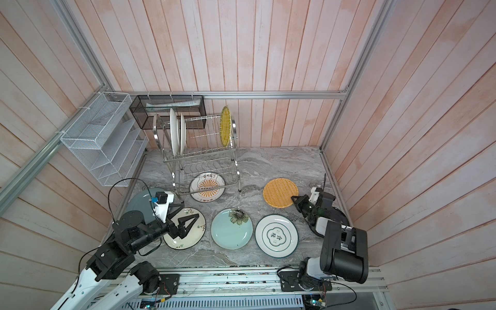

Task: Load plates into a dish rack
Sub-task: Pick up the plate from the middle-right of the table.

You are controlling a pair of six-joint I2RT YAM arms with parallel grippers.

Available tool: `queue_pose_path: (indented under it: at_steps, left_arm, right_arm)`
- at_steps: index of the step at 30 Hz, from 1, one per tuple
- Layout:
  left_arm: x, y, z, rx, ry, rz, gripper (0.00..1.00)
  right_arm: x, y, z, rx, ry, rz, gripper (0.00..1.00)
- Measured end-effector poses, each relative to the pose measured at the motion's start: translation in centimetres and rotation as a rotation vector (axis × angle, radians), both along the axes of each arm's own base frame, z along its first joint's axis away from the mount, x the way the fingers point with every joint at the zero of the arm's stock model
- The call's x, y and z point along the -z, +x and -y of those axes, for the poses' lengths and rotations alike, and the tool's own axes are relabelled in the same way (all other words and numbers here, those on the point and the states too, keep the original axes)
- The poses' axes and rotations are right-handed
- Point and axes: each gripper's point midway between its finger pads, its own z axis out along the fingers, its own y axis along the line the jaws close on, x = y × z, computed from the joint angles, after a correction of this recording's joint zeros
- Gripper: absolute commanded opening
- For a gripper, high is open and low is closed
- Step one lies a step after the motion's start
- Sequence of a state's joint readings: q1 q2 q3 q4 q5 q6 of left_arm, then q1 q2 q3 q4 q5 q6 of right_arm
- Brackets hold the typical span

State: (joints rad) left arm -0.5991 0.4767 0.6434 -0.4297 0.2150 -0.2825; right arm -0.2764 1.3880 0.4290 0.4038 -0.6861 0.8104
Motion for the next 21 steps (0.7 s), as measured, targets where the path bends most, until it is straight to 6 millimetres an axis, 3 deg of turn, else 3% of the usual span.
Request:
queue_pose_path:
  at_steps: [7,13,16,21]
  left_arm:
    - [0.3,0.2,0.0,-0.009,-0.007,0.000,1.00]
    - [0.2,0.5,0.9,0.007,-0.052,-0.005,1.00]
    - [0.8,0.4,2.7,0.058,-0.057,-0.026,1.00]
    - [2.8,-0.6,7.5,0.168,0.031,-0.050,0.95]
  right_arm:
    - [-3.0,-0.3,-0.6,-0.014,-0.007,0.028,0.00]
    - [-4.7,-1.2,-2.2,-0.049,-0.015,0.006,0.00]
    - [-6.2,-1.5,-3.3,-0.066,-0.035,0.007,0.00]
    - [-8.5,-2.1,-5.2,-0.083,-0.054,0.004,0.00]
